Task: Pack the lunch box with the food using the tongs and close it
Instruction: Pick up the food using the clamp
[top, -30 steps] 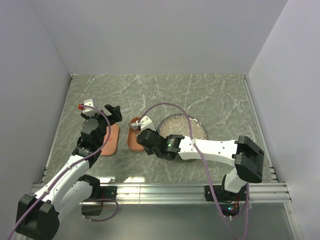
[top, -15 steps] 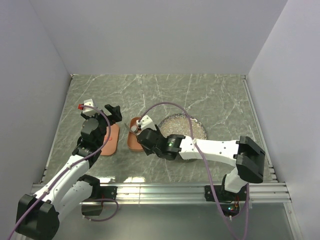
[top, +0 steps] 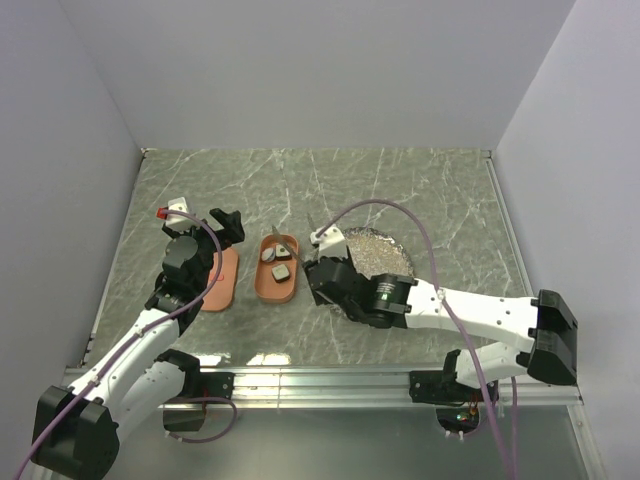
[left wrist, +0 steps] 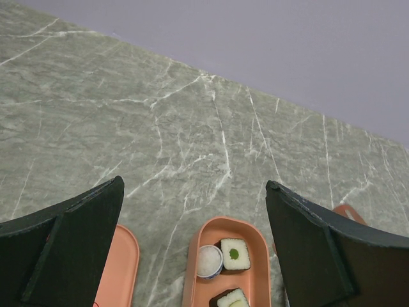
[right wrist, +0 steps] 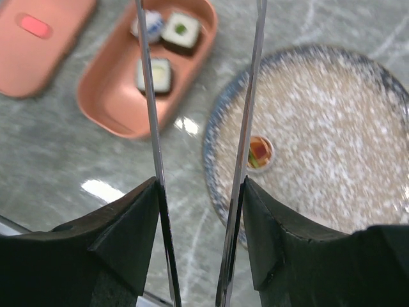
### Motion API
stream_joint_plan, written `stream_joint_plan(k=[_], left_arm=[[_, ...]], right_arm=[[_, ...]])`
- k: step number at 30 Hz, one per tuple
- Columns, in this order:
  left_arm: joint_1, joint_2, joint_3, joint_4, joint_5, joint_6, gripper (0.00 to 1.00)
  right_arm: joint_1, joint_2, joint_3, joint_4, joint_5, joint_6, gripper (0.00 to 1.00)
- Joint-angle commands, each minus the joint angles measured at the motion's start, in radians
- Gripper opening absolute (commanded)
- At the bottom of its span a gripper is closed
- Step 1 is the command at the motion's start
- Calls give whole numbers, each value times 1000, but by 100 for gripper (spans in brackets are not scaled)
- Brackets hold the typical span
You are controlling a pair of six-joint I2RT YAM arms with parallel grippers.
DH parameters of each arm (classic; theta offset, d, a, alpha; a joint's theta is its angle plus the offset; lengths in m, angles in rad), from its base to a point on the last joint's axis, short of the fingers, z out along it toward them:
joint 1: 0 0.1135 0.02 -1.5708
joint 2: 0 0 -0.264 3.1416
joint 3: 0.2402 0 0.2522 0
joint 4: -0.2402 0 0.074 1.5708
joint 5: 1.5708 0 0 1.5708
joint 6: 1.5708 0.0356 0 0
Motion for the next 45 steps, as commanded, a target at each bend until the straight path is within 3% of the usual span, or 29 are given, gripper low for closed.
stream_joint_plan(k=[1, 11, 25, 33, 45], left_arm=[[4, -8, 29, 42, 4, -4, 99], [5, -6, 29, 44, 15, -6, 100], [5, -47, 20, 32, 33, -12, 99], [5, -57, 15, 30, 33, -15, 99], [5, -60, 14, 30, 36, -13, 99]], right_arm=[[10, -67, -56, -56, 63, 80, 59], [108, -207, -220, -215, 127, 377, 57], [278, -207, -250, -455, 173, 732, 56], [289, -183, -274, -424, 161, 736, 52], [289, -144, -250, -387, 142, 687, 33]])
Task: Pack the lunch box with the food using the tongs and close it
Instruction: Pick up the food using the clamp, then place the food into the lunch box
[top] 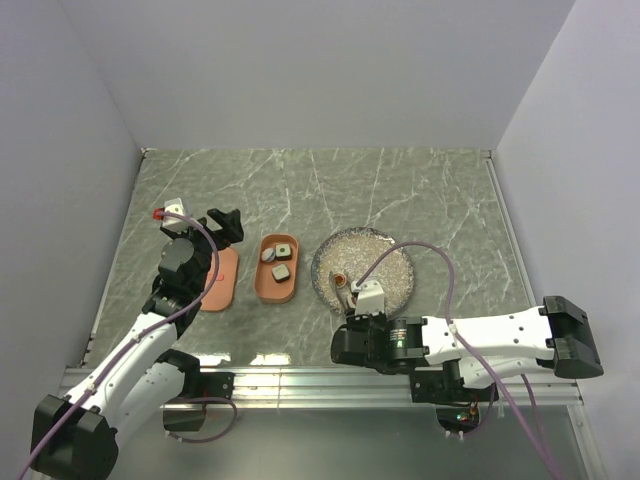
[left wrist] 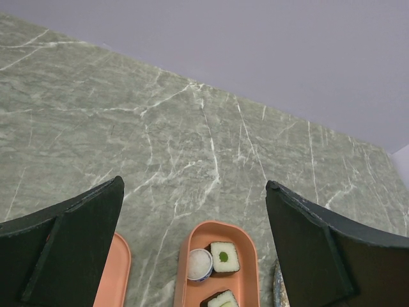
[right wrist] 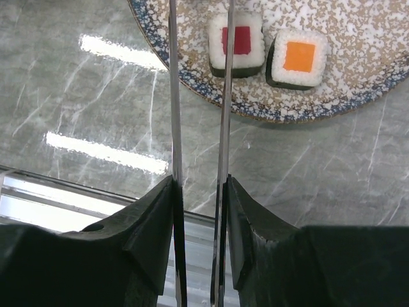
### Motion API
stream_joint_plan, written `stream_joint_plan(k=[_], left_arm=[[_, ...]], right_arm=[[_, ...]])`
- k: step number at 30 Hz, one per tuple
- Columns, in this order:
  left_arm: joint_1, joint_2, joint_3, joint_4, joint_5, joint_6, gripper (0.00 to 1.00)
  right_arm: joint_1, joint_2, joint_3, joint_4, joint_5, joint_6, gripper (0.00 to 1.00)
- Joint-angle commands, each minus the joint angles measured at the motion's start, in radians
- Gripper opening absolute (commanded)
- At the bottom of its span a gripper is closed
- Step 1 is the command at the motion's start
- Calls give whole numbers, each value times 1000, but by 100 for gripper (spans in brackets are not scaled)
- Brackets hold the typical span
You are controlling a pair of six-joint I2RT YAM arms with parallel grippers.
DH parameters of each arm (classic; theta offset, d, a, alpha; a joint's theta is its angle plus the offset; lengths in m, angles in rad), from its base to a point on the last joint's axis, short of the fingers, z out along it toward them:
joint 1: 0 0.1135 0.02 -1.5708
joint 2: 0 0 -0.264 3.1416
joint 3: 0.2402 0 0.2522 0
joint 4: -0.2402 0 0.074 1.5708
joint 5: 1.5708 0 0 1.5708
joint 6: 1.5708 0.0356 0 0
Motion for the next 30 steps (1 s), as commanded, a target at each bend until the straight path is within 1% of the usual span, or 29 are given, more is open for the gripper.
stream_joint_plan(k=[1, 7, 14, 21, 30], left_arm=[[5, -20, 14, 30, 16, -6, 99], [5, -20, 14, 29, 15, -6, 99], [5, -21, 14, 27, 13, -6, 100], [5, -18, 15, 29, 12, -8, 99], [7, -14, 17, 30, 10, -5, 99]], right_arm=[[6, 13, 39, 15, 42, -3, 33], [5, 19, 119, -26, 92, -53, 30], [-6, 42, 191, -23, 126, -142, 29], [-31, 70, 234, 84, 115, -276, 29], [-52, 161, 336, 213, 66, -476, 29]])
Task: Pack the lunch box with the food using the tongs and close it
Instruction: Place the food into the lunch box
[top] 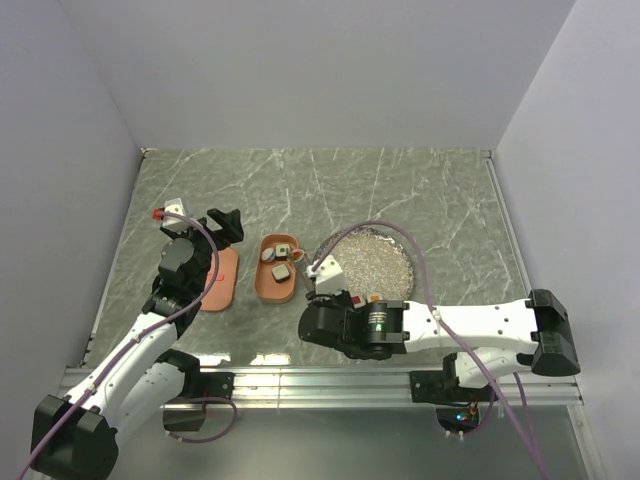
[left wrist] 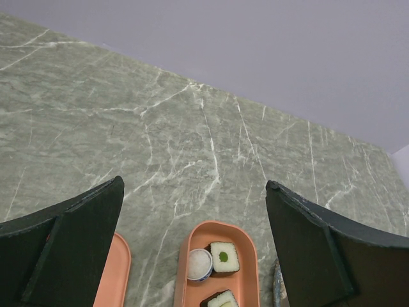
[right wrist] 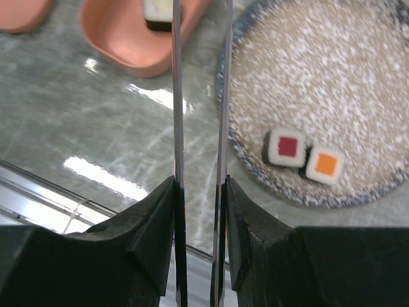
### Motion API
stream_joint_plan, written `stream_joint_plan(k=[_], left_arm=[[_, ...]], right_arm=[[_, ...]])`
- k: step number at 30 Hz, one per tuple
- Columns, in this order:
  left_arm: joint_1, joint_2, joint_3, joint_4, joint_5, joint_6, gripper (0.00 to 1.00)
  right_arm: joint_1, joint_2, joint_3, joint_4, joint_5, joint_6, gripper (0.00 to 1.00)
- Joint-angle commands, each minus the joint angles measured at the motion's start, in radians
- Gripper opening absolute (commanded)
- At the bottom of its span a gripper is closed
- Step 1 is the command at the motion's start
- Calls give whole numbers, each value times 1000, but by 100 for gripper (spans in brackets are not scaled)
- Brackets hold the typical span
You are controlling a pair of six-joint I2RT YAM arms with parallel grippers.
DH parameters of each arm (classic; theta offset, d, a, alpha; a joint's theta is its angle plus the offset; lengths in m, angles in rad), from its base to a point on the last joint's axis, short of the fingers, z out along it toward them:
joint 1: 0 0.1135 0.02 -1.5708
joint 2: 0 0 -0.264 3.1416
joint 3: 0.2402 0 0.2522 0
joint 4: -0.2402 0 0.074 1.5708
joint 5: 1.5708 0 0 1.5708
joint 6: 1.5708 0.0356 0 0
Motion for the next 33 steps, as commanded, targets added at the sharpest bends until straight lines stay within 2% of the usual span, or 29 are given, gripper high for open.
stream_joint_plan(k=[1, 14, 33], left_arm=[[7, -14, 15, 30, 10, -5, 99], [7, -4, 17, 34, 19, -4, 100], [8, -14, 17, 26, 10, -5, 99]], right_arm=[[-11, 27, 66, 111, 2, -113, 28], [-25, 153, 131, 232, -128, -220, 27], [-63, 209, 143, 255, -183, -240, 27]])
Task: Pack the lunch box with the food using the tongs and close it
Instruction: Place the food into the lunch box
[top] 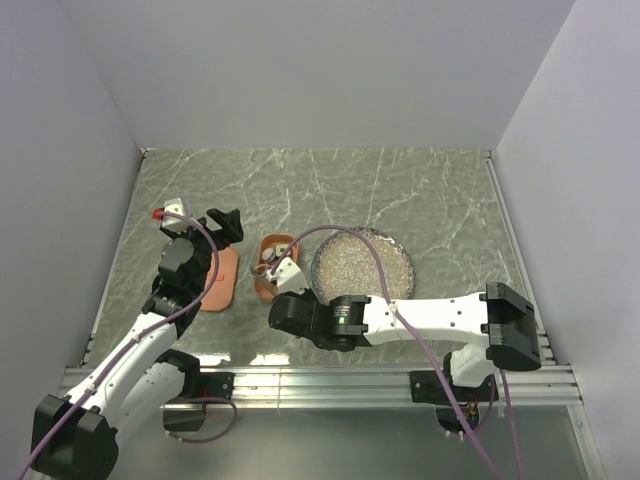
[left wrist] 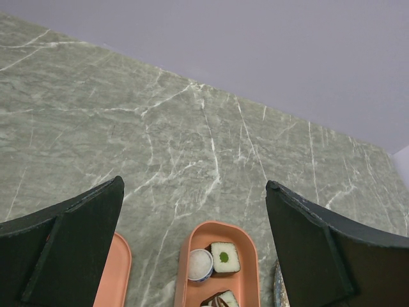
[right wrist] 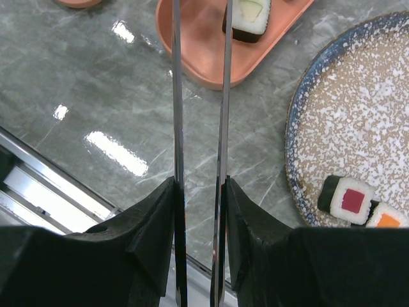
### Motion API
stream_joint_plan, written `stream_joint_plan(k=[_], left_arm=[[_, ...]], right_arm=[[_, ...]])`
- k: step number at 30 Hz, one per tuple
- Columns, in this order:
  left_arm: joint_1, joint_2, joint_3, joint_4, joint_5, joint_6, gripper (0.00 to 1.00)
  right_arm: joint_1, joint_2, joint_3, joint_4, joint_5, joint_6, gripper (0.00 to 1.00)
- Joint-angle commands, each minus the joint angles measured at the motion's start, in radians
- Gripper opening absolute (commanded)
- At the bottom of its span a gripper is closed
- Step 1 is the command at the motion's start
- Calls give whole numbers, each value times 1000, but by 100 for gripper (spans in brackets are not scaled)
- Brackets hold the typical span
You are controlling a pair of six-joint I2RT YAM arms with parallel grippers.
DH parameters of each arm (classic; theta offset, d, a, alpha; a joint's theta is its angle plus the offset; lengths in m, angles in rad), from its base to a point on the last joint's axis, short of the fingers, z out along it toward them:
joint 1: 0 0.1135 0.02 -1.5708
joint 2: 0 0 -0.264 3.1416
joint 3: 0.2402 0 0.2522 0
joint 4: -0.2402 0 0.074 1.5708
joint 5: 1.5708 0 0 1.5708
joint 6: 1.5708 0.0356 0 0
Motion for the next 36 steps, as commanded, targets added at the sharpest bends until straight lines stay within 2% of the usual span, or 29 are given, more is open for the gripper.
stream_joint_plan(k=[1, 6, 15, 27, 31, 36], left_arm=[[5, -14, 15, 26, 8, -5, 99], [7, -8, 17, 27, 10, -5, 99], [7, -5, 18, 29, 8, -5, 99], [5, 3, 18, 30, 10, -5, 99], [7, 6, 20, 32, 8, -4, 99], [8, 4, 20, 34, 11, -5, 99]], right_arm=[[-13, -9, 45, 41, 11, -9, 27], [-22, -2, 42, 50, 0, -15, 28], [-42, 14, 47, 57, -7, -24, 54], [-53, -66, 13, 15, 72, 10, 56], [-51, -152, -38, -41, 120, 68, 56], [-45, -291, -163, -144, 157, 217, 56]])
